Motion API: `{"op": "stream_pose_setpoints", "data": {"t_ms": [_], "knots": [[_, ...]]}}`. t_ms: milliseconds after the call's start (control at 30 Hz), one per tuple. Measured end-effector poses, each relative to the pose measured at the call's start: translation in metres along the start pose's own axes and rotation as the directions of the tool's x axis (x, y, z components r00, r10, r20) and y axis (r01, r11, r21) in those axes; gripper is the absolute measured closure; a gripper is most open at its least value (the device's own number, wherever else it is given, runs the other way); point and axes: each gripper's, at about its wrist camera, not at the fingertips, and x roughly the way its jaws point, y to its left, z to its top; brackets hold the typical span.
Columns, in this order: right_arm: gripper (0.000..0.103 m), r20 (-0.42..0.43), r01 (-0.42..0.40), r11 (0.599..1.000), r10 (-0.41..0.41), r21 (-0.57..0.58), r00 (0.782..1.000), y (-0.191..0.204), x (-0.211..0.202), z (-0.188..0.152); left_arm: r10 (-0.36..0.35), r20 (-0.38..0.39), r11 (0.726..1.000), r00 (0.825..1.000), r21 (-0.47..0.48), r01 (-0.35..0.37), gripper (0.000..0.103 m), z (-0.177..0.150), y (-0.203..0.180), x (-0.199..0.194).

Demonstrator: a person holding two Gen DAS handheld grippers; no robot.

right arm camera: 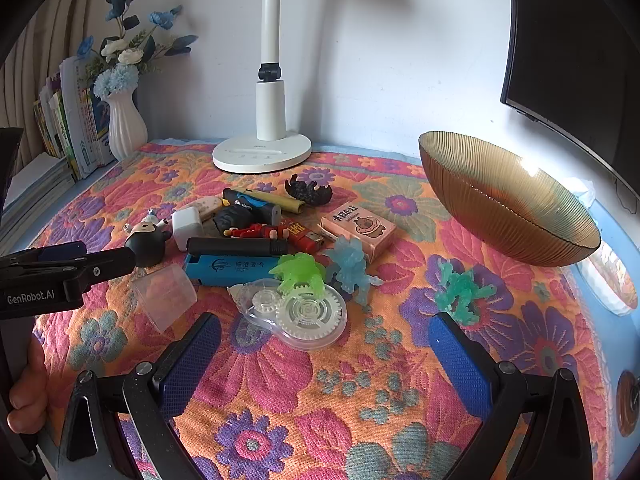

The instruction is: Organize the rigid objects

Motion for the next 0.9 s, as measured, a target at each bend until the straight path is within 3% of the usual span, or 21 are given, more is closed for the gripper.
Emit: {"op": "stream_pose_setpoints", "data": {"t_ms": [533,633,700,767,833,867,900], "knots": [[0.000,0.013,0.002,1.000,-0.002,-0.008,1.000,0.001,-0.002,0.000,-0.010,0.012,1.000,1.000,-0.014,0.010,0.001,0.002,0.002,-0.004],[0.002,0.049,-0.055,0.998,0.057,-0.039,0.997,0.004,-0.014,0.002,-0.058,-0.029,0.998,0.998,-0.039,0.057,0.002,0.010,0.007,-0.003],[0.006,0.040,-0.134,0.986,0.138,-0.099,0.990,0.010,-0.023,0.007,-0.093,-0.027,0.994,0.995,-0.053,0.091,0.002,0.019,0.008,-0.006],[0.010,0.023,-0.152,0.964,0.161,-0.219,0.987,0.023,-0.026,0.014,-0.143,-0.046,0.986,0.989,-0.095,0.138,0.002,0.032,0.010,-0.002],[0.020,0.018,-0.144,0.918,0.162,-0.370,0.987,0.037,-0.026,0.019,-0.199,-0.099,0.972,0.975,-0.147,0.183,0.011,0.042,0.010,0.012],[0.022,0.006,-0.147,0.885,0.167,-0.441,0.986,0.044,-0.022,0.020,-0.215,-0.127,0.967,0.968,-0.164,0.193,0.022,0.046,0.009,0.020],[0.029,-0.016,-0.157,0.852,0.172,-0.499,0.985,0.049,-0.017,0.021,-0.215,-0.162,0.968,0.963,-0.168,0.188,0.027,0.048,0.006,0.030]]}}
